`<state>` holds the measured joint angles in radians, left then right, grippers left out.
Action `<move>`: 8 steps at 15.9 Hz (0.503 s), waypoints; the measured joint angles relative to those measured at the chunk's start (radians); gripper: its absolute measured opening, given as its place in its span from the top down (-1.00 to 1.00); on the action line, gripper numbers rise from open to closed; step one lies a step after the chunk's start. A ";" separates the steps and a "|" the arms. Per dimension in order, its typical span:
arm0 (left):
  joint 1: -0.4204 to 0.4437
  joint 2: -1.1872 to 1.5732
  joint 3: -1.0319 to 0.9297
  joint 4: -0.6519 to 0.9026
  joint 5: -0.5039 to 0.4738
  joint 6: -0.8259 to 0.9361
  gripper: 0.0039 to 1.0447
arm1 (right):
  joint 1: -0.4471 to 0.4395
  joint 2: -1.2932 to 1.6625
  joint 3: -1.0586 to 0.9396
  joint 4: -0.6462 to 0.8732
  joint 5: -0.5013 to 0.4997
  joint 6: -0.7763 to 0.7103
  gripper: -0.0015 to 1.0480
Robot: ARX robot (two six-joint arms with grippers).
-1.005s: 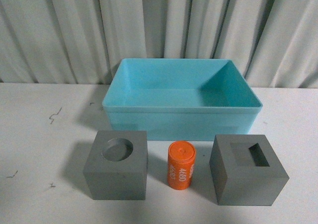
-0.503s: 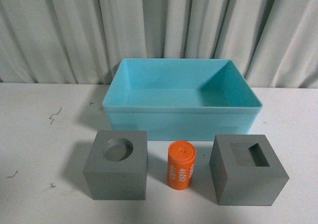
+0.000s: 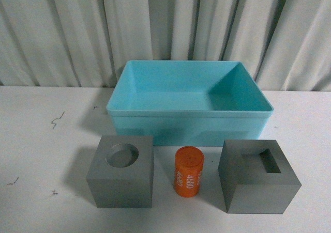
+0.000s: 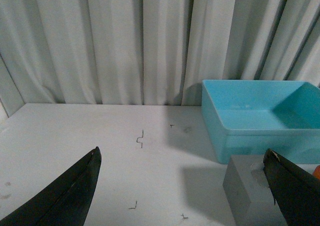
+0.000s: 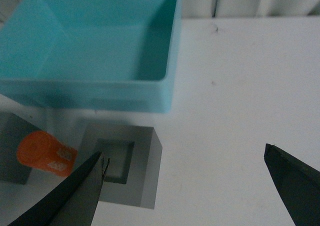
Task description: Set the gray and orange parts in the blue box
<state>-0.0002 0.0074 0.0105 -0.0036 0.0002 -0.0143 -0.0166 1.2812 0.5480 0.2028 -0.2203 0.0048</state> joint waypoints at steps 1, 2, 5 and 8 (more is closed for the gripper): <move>0.000 0.000 0.000 0.000 0.000 0.000 -0.88 | 0.008 0.031 0.009 0.002 0.004 0.005 -0.87; 0.000 0.000 0.000 0.000 0.000 0.000 -0.88 | 0.016 0.061 0.015 0.013 0.003 0.011 -0.87; 0.000 0.000 0.000 0.000 0.000 0.000 -0.88 | 0.041 0.149 0.044 0.035 0.007 0.040 -0.87; 0.000 0.000 0.000 0.000 0.000 0.000 -0.88 | 0.084 0.282 0.068 0.064 0.061 0.083 -0.87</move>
<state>-0.0002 0.0074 0.0105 -0.0036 -0.0002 -0.0143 0.0677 1.5635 0.6159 0.2668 -0.1593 0.0875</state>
